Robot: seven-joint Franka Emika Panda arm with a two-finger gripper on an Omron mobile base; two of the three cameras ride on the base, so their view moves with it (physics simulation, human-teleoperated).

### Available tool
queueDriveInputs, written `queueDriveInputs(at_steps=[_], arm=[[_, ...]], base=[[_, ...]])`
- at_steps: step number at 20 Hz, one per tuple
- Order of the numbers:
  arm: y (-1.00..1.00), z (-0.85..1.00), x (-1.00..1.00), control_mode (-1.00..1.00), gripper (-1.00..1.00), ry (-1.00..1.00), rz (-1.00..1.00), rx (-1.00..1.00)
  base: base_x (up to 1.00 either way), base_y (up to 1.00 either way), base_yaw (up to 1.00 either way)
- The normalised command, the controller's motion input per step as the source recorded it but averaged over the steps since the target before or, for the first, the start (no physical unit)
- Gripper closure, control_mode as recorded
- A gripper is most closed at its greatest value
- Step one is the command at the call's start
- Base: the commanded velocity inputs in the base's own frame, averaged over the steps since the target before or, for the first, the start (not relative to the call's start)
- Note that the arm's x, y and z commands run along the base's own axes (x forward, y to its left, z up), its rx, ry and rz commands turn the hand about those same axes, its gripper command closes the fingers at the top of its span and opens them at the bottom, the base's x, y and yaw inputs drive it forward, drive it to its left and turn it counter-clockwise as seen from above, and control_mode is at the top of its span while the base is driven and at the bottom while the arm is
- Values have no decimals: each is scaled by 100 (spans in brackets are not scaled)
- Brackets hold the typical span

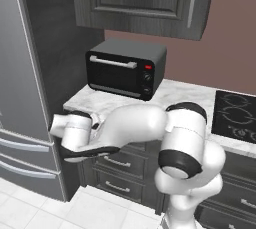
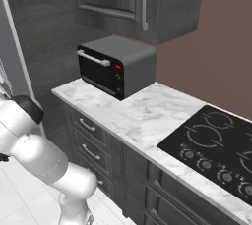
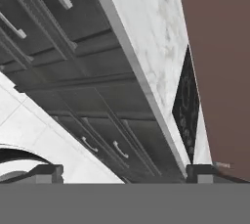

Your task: Take a straw from the drawer in front and place it inside the glass cup on the dining counter.

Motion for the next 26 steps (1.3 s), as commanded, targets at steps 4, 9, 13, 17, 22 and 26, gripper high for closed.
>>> queueDriveInputs(at_steps=[4, 9, 13, 17, 22, 26], arm=[[0, -33, 29, -100, -100, -11, 0, -17], [0, -28, 32, -100, -100, -8, 0, -15], [0, -27, 34, -100, -100, -3, 0, -13], [0, -29, 33, -100, -100, -1, 0, -12], [0, -32, 31, -100, -100, 0, 0, -10], [0, -35, 31, -100, -100, 0, 0, -10]], base=[[0, 0, 0], [0, 0, 0], [0, 0, 0], [0, 0, 0], [0, 0, 0], [0, 0, 0]])
